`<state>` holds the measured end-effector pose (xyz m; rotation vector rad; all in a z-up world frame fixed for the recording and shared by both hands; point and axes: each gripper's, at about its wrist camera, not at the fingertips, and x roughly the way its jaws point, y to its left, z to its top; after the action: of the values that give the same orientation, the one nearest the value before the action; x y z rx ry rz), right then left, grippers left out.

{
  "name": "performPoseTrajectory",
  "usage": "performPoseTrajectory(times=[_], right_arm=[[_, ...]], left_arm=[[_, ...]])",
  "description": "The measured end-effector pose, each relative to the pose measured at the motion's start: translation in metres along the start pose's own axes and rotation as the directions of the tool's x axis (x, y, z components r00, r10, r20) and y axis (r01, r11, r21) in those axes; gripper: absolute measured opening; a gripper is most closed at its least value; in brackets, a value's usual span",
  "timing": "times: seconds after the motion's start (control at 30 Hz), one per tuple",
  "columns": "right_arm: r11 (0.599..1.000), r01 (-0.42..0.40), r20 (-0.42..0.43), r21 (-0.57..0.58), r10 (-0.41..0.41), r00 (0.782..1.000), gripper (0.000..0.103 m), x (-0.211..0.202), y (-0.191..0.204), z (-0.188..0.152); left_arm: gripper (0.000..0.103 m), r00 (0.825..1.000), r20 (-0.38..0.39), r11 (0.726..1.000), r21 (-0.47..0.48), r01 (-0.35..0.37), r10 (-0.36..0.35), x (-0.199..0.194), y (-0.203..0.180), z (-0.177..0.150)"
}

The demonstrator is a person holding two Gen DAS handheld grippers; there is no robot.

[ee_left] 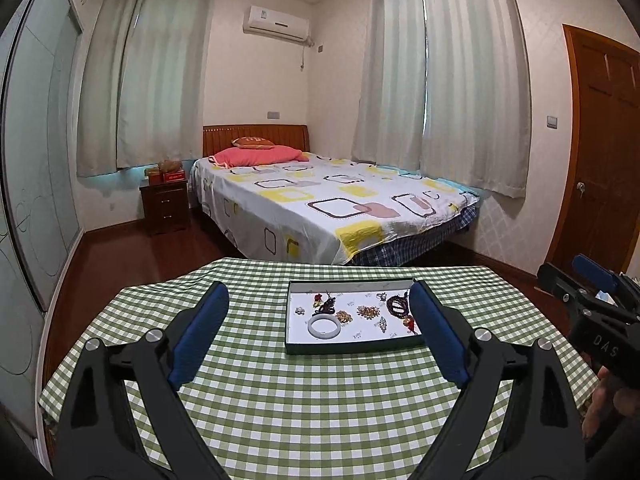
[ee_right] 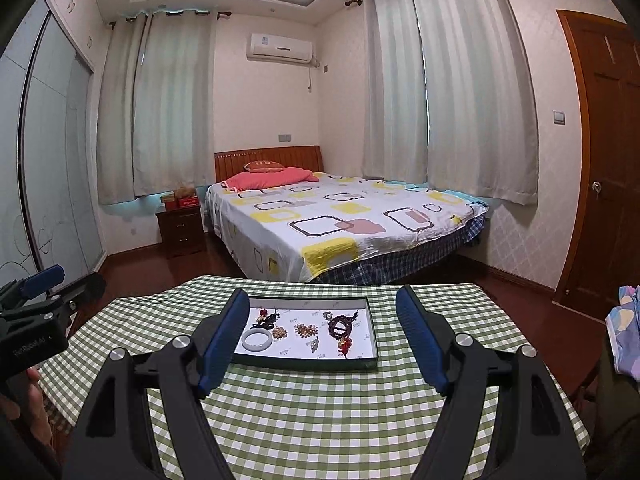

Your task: Organize jewelry

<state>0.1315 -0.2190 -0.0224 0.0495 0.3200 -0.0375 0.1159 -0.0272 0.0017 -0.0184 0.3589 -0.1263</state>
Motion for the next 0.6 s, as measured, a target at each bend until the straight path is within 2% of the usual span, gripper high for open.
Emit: performPoseTrajectory(times=[0.6], right_arm=[[1.000, -0.001, 0.013, -0.005, 0.001, 1.000, 0.073, -0.0094, 0.0011, -0.0035]], left_arm=[[0.089, 1.000, 0.014, 1.000, -0.007, -0.007, 0.007, -0.0074, 0.0039, -0.0024]])
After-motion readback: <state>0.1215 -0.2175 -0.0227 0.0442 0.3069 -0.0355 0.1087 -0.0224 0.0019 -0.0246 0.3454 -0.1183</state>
